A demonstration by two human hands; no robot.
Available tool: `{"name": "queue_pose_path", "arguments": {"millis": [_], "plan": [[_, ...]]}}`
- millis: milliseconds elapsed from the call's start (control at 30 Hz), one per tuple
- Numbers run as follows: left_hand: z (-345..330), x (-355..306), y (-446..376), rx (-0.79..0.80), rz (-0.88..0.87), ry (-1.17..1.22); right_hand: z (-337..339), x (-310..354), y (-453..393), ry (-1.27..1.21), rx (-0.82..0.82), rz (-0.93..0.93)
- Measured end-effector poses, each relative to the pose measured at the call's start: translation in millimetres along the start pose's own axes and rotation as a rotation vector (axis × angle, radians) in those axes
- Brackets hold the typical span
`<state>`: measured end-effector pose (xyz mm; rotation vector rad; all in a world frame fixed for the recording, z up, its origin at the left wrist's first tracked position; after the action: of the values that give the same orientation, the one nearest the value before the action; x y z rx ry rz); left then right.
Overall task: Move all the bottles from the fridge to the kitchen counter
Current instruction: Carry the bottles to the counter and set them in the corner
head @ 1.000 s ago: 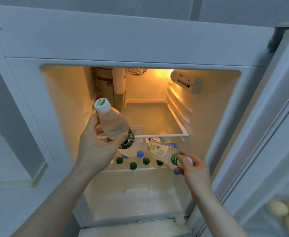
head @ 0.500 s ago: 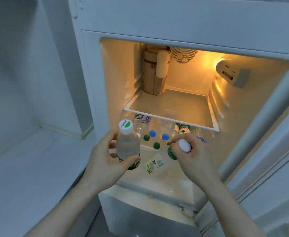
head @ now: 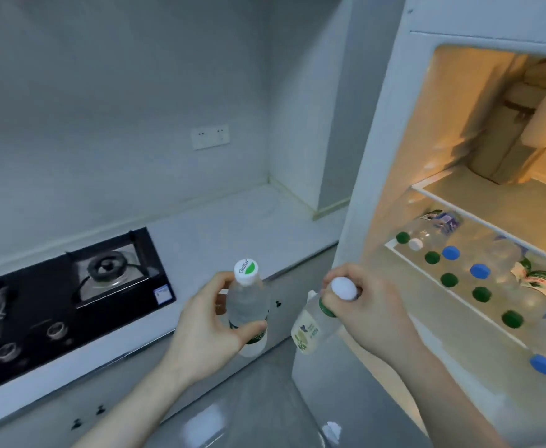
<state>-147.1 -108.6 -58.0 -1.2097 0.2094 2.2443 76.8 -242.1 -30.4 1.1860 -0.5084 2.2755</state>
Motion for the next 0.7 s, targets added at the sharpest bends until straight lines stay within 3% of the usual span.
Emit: {"name": "queue_pose_path", "arguments": {"millis": [333, 700], "plan": [[162.6, 100.7, 136.3, -0.368, 0.283, -0.060, -183.5, 132.5, 30.1, 0.025, 0.395, 0.278], [336.6, 195.1, 333.3, -0.685, 0.468, -0.118, -389.0, 277.1, 171.4, -0.041, 0.726, 0.511]]}}
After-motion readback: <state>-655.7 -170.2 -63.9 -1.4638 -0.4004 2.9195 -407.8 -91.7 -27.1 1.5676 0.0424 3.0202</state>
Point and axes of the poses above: each hand's wrist, its own y-axis away from the middle knuckle, its own z-axis out of the back of the hand, x = y × z, the point moved 6 cm from there along -y, towards the middle knuckle, and after that the axes turned 3 degrees about -y, right-handed, at the moved point
